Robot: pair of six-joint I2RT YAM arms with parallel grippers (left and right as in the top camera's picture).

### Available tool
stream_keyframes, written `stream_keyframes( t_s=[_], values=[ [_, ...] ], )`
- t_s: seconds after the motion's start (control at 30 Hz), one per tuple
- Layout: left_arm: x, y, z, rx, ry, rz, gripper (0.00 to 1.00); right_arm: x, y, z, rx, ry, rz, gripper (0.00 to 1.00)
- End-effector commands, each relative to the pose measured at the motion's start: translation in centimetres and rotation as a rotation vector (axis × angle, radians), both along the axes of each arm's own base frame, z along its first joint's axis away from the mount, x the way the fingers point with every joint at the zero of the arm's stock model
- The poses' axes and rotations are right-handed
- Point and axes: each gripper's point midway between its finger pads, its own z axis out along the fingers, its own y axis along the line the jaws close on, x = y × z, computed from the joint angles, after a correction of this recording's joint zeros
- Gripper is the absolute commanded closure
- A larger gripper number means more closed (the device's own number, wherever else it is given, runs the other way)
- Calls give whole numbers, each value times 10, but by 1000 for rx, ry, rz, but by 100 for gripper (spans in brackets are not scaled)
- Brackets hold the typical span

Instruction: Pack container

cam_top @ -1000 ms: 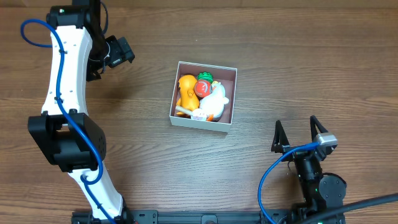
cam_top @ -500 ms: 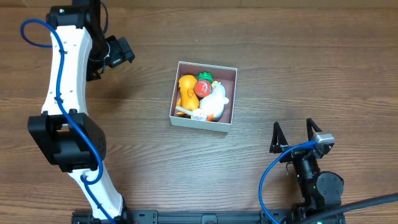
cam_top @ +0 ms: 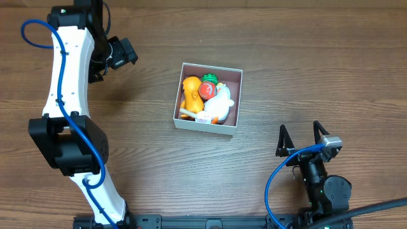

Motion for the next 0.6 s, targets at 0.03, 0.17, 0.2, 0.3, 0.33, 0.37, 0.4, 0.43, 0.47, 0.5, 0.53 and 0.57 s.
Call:
stream_keyframes(
  t_s=[0.03,0.17,0.2,0.3,0.33,0.37,0.4,0.43,0.47,0.5,0.53,0.57],
  values=[
    [-2,2,5,-3,-9,11,0,0,-2,-2,5,-3,-7,0],
    [-5,-4,28,1,-68,-2,0,0,-2,-2,5,-4,-7,0],
    [-7,-6,36,2,-86,-6,0,0,-2,-2,5,-4,-7,0],
    [-18,-20,80,6,-199,-40,0,0,-2,-2,5,-4,-7,0],
    [-24,-26,96,6,-241,-54,0,0,-2,-2,5,-4,-7,0],
    [-31,-32,113,6,-288,-69,0,0,-2,-2,5,-3,-7,0],
    [-39,-39,131,5,-336,-86,0,0,-2,-2,5,-4,-7,0],
    [-50,-45,149,3,-388,-104,0,0,-2,-2,5,-4,-7,0],
    [-61,-52,167,-1,-439,-122,0,0,-2,-2,5,-4,-7,0],
    [-73,-58,185,-5,-492,-141,0,0,-2,-2,5,-4,-7,0],
    [-87,-64,202,-11,-546,-161,0,0,-2,-2,5,-4,-7,0],
    [-101,-69,218,-18,-597,-178,0,0,-2,-2,5,-4,-7,0]
  ],
)
